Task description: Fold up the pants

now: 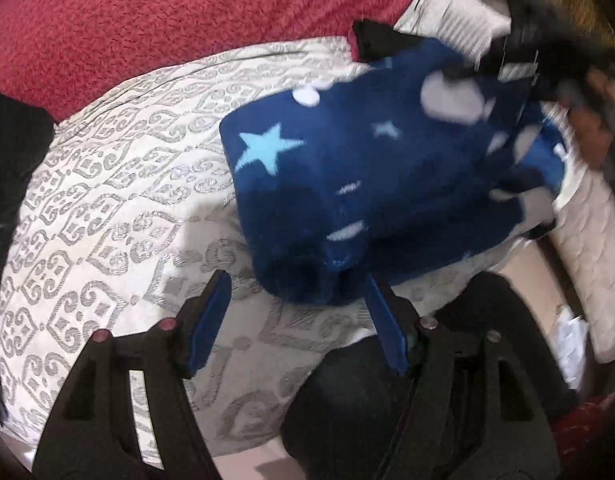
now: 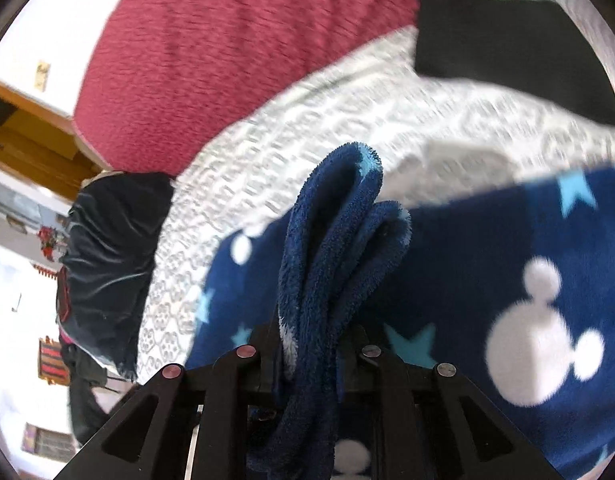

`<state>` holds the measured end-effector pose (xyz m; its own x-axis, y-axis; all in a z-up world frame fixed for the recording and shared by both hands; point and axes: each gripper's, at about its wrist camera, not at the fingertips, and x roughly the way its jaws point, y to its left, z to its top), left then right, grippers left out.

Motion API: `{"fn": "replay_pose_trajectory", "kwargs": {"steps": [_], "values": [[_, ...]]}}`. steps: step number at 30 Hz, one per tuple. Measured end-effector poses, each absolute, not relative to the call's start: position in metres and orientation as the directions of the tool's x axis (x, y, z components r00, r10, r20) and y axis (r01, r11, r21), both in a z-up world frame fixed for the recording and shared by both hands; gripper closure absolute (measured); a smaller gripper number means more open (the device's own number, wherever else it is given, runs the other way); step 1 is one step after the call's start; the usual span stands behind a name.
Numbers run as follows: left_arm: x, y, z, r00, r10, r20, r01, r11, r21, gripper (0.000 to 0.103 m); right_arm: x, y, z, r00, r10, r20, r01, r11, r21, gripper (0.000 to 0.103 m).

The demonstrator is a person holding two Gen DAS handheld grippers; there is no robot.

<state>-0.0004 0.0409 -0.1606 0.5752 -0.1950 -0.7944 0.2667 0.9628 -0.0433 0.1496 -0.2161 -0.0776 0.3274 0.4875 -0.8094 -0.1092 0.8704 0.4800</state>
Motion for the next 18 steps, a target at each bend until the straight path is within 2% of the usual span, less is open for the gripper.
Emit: {"fn": "replay_pose_trajectory", "kwargs": {"steps": [2, 5, 8, 11, 15, 18], "values": [[0.009, 0.036, -0.169, 0.588, -0.160, -0.793, 0.241, 0.970, -0.017, 0.034, 0.148, -0.209, -0.068, 0.339, 0.490, -0.803, -0.133, 0.870, 0.475, 0.085], [0.028, 0.039, -0.179, 0.589, -0.044, -0.807, 0.119, 0.992, 0.033, 0.034, 0.146, -0.203, -0.056, 0.351, 0.507, -0.787, -0.156, 0.861, 0.485, 0.085], [0.031, 0.056, -0.180, 0.590, -0.039, -0.806, 0.029, 0.999, -0.027, 0.030, 0.139, -0.208, -0.040, 0.387, 0.538, -0.749, -0.167, 0.839, 0.517, 0.086], [0.022, 0.069, -0.178, 0.592, -0.059, -0.803, 0.013, 0.998, -0.064, 0.028, 0.135, -0.217, -0.031, 0.427, 0.536, -0.729, -0.154, 0.837, 0.525, 0.087], [0.013, 0.062, -0.177, 0.614, 0.006, -0.789, 0.031, 0.999, 0.032, 0.028, 0.137, -0.222, -0.052, 0.397, 0.491, -0.776, -0.124, 0.866, 0.484, 0.087], [0.012, 0.059, -0.182, 0.607, 0.023, -0.794, 0.028, 0.998, 0.050, 0.028, 0.136, -0.228, -0.087, 0.349, 0.429, -0.833, -0.095, 0.901, 0.424, 0.087]]}}
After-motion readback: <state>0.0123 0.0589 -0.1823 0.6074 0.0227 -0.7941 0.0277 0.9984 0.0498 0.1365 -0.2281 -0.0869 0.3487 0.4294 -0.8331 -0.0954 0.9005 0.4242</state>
